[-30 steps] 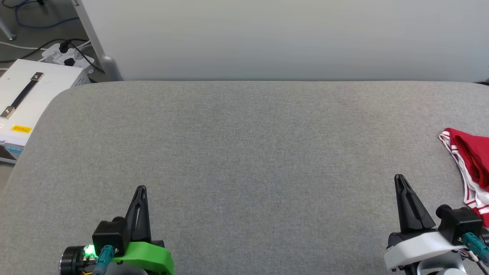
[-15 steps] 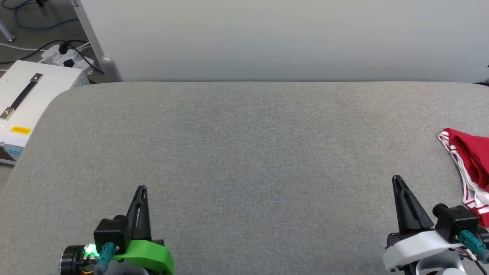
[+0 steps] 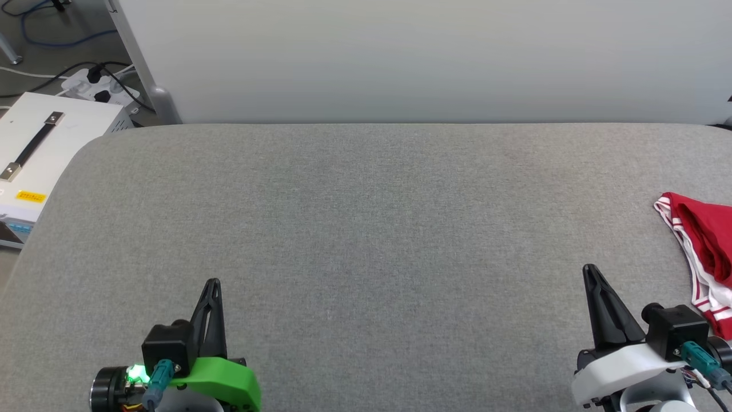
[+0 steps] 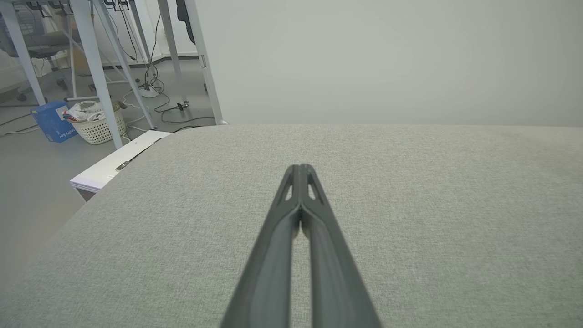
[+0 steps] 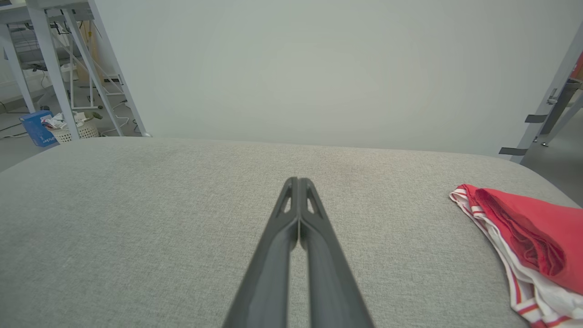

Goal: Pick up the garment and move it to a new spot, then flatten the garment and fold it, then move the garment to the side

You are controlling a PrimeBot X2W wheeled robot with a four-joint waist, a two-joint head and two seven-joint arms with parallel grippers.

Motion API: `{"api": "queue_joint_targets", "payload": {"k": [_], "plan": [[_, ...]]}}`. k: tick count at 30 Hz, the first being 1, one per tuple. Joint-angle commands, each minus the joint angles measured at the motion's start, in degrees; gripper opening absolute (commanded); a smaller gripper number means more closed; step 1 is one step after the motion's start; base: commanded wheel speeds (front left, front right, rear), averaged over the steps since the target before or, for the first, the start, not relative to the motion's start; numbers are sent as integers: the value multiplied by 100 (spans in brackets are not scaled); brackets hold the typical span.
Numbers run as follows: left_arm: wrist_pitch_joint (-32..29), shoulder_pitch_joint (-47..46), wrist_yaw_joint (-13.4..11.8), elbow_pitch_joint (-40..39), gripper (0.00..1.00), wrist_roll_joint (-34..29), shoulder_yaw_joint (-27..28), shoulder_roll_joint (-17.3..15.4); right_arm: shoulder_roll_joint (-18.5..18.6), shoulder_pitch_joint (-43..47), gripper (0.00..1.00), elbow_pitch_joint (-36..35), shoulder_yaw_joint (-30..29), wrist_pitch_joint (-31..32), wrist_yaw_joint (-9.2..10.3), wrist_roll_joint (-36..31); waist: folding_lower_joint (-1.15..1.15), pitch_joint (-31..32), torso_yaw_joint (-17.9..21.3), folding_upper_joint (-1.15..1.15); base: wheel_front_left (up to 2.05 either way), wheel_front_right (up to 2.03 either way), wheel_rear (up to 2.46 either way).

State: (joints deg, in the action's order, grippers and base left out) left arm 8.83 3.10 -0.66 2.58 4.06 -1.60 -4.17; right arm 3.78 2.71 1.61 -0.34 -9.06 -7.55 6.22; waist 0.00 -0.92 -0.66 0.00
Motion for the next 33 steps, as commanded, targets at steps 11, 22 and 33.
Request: {"api": "queue_joint_targets", "payload": {"k": [11, 22, 33], "plan": [[-142, -139, 33, -66, 0, -117, 39, 33, -28, -124, 0, -60, 9, 150, 3, -123, 0, 14, 10, 0, 0, 0, 0], [-267, -168, 39, -98, 0, -165, 59, 50, -39, -149, 0, -77, 13, 278, 4, -207, 0, 27, 19, 0, 0, 0, 0], [-395, -197, 45, -131, 0, -215, 80, 66, -50, -174, 0, -95, 17, 408, 4, -293, 0, 41, 29, 0, 0, 0, 0]]}}
